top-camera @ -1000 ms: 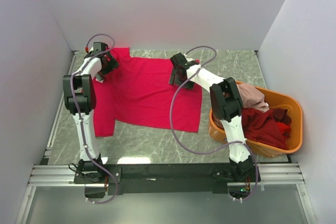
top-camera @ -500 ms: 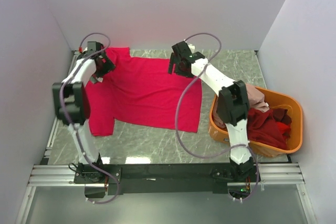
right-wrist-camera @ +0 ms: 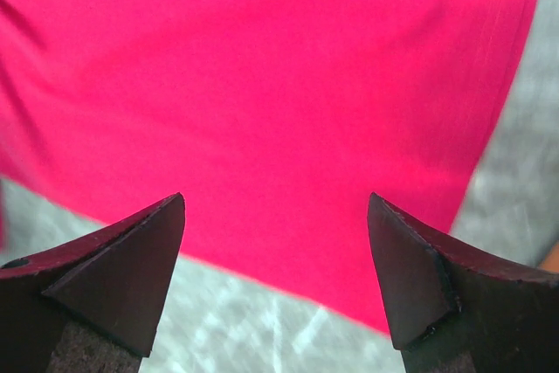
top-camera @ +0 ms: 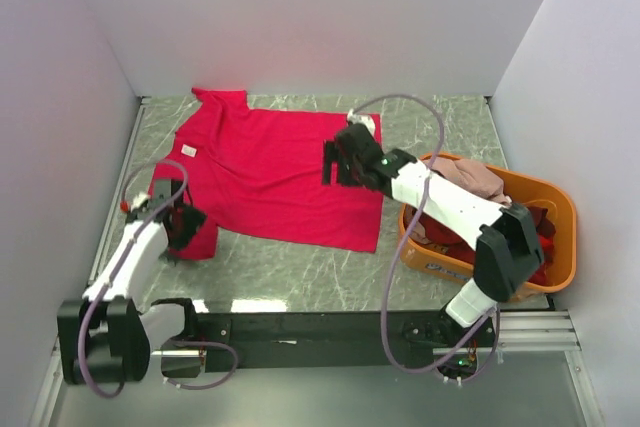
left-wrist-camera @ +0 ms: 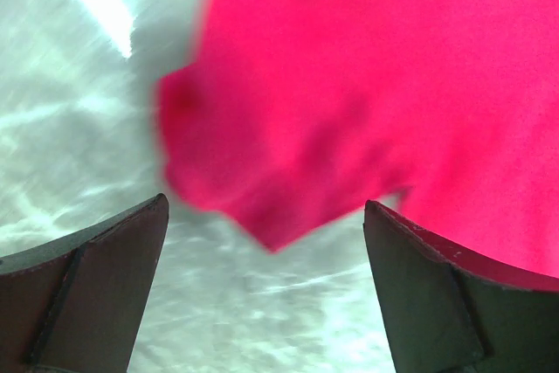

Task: Fold and stack the t-shirts
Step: Flatten the tshirt out

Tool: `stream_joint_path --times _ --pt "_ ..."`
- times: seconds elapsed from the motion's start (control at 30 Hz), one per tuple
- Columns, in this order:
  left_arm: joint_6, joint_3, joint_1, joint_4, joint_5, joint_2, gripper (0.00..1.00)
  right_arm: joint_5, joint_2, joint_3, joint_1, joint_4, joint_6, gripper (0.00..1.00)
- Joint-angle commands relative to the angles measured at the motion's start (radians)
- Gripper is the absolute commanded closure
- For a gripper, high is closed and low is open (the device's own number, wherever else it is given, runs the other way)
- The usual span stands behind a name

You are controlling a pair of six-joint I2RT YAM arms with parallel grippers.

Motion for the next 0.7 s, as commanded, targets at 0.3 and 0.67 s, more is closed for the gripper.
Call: stream_joint_path --times 0.3,0.67 --pt "-0.202 -0.103 0.003 0.047 -0.116 -0.039 0.07 -0.070 -0.218 -0.293 0.019 0.114 -0.039 0.09" --pt "-0.207 -0.063 0.014 0.085 -0.139 0.178 0.96 -0.098 -0.326 -0.400 0.045 0.090 -0.053 0.10"
